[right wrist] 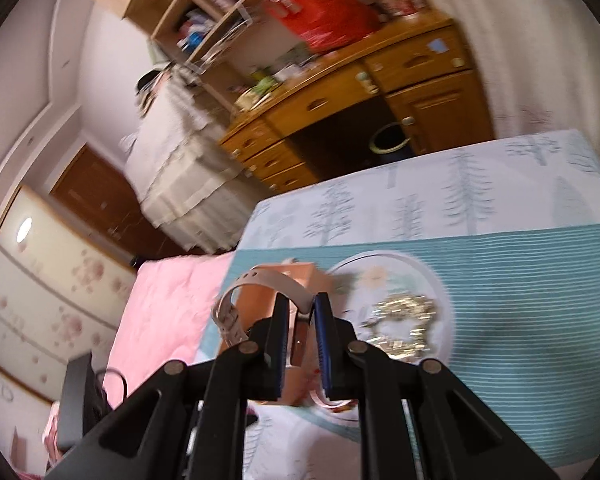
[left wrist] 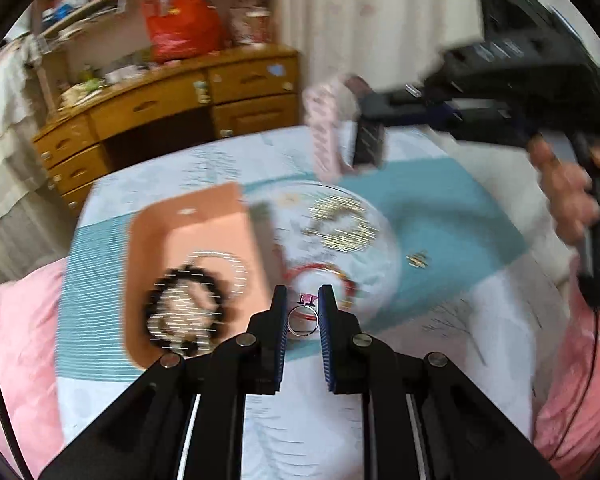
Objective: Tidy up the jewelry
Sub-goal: 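Carry the watch and ring into the pink box and open both grippers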
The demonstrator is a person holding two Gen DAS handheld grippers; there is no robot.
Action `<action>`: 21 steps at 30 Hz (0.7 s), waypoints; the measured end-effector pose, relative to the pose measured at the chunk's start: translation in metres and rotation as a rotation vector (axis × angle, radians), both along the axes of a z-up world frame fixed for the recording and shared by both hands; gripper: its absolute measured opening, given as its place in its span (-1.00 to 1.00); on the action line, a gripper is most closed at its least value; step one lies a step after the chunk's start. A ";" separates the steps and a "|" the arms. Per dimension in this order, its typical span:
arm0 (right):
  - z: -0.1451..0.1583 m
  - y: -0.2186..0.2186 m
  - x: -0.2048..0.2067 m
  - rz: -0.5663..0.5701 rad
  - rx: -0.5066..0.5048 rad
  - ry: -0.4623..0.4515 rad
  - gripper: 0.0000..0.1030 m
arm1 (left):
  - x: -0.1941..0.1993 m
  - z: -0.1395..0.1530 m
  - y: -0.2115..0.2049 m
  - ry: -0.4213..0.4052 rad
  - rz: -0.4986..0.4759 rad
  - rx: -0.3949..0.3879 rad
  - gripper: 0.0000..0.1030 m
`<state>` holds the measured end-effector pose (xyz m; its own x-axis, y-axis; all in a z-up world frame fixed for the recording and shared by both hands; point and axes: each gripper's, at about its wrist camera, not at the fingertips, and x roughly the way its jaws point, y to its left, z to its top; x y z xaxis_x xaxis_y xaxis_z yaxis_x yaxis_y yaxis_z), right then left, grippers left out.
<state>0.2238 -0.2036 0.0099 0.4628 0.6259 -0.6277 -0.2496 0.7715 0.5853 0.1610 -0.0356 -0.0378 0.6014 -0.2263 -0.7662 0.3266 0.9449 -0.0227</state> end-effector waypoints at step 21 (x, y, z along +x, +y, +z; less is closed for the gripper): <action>-0.050 0.119 0.003 0.190 -0.086 0.083 -0.40 | 0.032 -0.024 0.095 0.044 0.358 0.049 0.25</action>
<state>0.2271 -0.0843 -0.0399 0.2864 0.6392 -0.7138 -0.3492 0.7633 0.5435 0.1935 0.0593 -0.0620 0.6021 0.0305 -0.7978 -0.0256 0.9995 0.0188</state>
